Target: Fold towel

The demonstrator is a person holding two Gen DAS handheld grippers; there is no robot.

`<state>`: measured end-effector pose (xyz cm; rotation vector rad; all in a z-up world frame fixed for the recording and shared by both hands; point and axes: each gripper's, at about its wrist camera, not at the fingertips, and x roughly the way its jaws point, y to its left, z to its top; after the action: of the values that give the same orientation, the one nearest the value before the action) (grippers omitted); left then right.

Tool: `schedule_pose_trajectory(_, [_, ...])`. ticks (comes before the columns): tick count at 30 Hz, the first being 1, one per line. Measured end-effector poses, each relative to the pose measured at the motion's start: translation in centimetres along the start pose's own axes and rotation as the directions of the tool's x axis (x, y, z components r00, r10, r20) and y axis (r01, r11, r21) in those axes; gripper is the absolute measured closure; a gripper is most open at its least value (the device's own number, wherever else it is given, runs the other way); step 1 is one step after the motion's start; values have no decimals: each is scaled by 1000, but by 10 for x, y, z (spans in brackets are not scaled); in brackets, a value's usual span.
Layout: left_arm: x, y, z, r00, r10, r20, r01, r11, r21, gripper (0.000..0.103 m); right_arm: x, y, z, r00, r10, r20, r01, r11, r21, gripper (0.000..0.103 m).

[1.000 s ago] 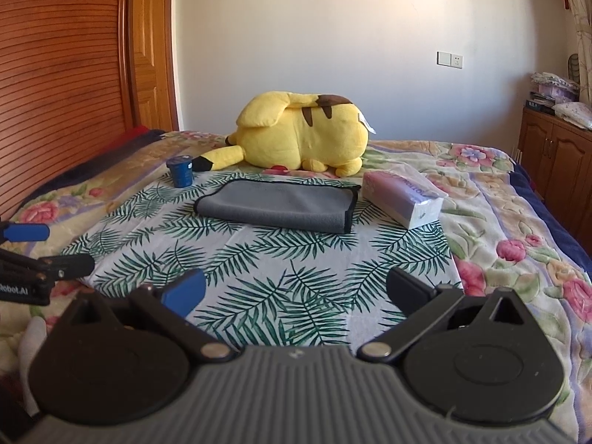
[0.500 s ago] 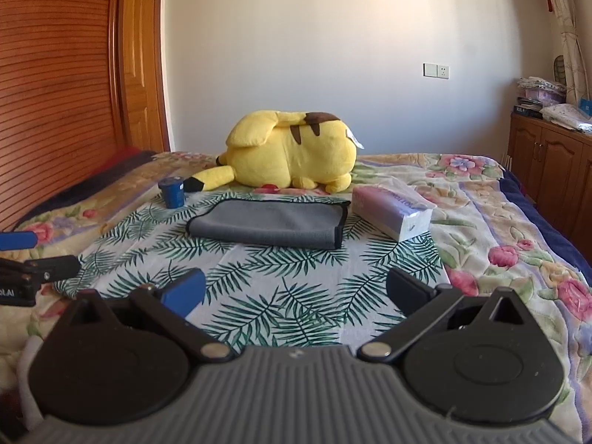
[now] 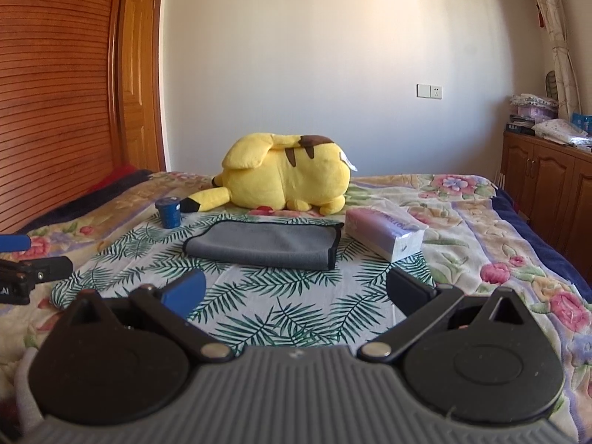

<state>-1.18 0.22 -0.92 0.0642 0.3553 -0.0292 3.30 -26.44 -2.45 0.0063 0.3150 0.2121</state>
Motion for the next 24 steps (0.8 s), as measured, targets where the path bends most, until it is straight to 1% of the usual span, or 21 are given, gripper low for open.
schedule_pose_trajectory(12, [-5, 1, 2, 999, 4, 36, -4, 1000, 3, 16, -7, -3, 0, 998, -33, 59, 33, 999, 3, 0])
schedule_pose_trajectory(24, [-5, 1, 1, 999, 6, 39, -7, 1000, 11, 16, -5, -3, 0, 997, -44, 56, 44, 999, 1, 0])
